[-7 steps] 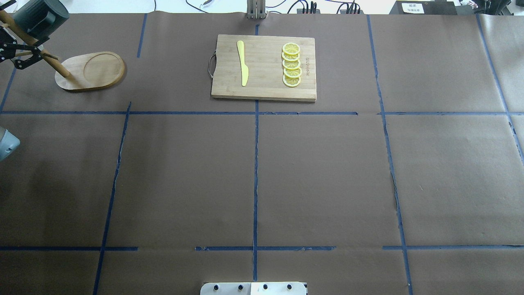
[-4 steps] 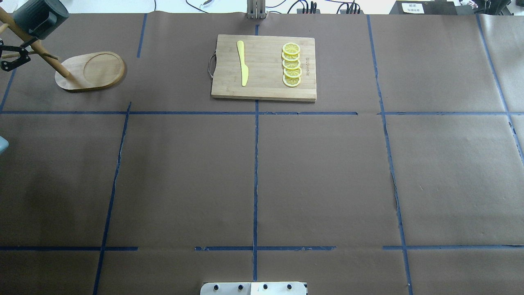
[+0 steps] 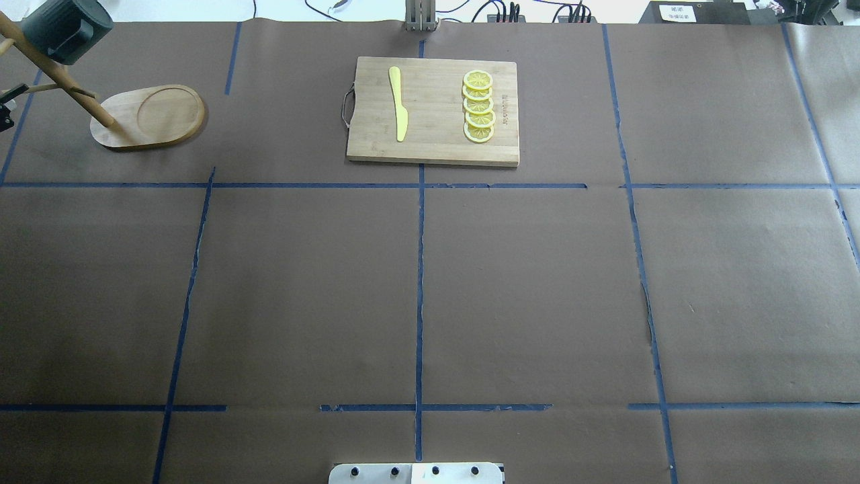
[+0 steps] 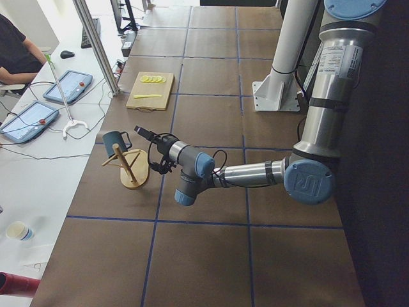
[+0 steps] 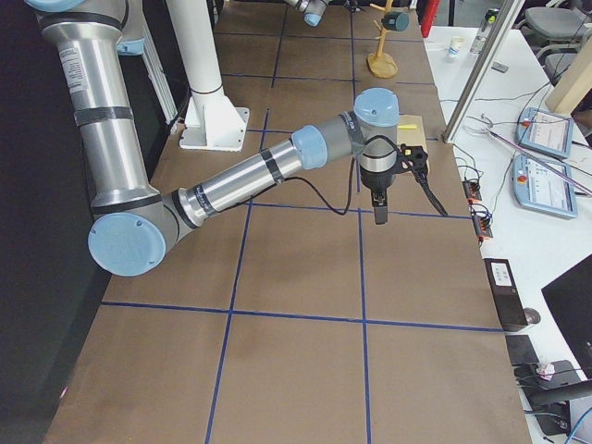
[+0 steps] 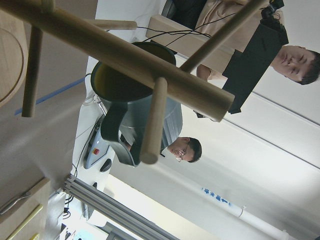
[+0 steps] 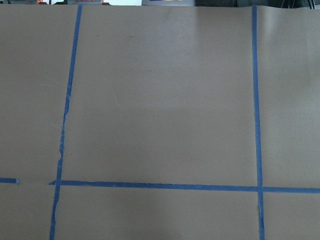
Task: Hang cup on storage rack
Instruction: 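Open the left gripper and draw it back from the hanging mug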
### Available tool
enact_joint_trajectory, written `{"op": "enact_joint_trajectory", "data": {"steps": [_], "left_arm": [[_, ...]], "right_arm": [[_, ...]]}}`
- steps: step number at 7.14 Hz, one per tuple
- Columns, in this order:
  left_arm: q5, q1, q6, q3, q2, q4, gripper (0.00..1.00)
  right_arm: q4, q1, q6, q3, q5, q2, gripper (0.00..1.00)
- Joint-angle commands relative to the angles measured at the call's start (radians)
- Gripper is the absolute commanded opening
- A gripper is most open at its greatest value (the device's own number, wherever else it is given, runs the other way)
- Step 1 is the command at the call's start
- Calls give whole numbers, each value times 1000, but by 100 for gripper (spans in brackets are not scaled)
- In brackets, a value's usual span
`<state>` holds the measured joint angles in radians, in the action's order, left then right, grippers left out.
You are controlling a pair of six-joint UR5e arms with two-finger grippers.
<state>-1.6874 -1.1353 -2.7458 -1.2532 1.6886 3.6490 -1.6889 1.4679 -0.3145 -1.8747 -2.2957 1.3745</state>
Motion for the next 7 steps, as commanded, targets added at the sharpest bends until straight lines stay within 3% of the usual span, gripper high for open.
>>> {"op": "enact_joint_trajectory", "data": {"steps": [1, 2, 5, 7], "left_arm": [[-180, -111, 161, -83, -14, -160, 100], [-310, -183, 389, -103, -6, -284, 100], [-558, -380, 870, -218, -9, -576, 100], [-615, -431, 1244, -218, -35, -723, 100]], "right_arm": [[-2, 2, 0, -1, -4, 12, 100], [-2, 2, 0, -3, -5, 21, 100], [0, 2, 2, 3, -7, 55, 100], [6, 2, 12, 2, -8, 90, 100]]}}
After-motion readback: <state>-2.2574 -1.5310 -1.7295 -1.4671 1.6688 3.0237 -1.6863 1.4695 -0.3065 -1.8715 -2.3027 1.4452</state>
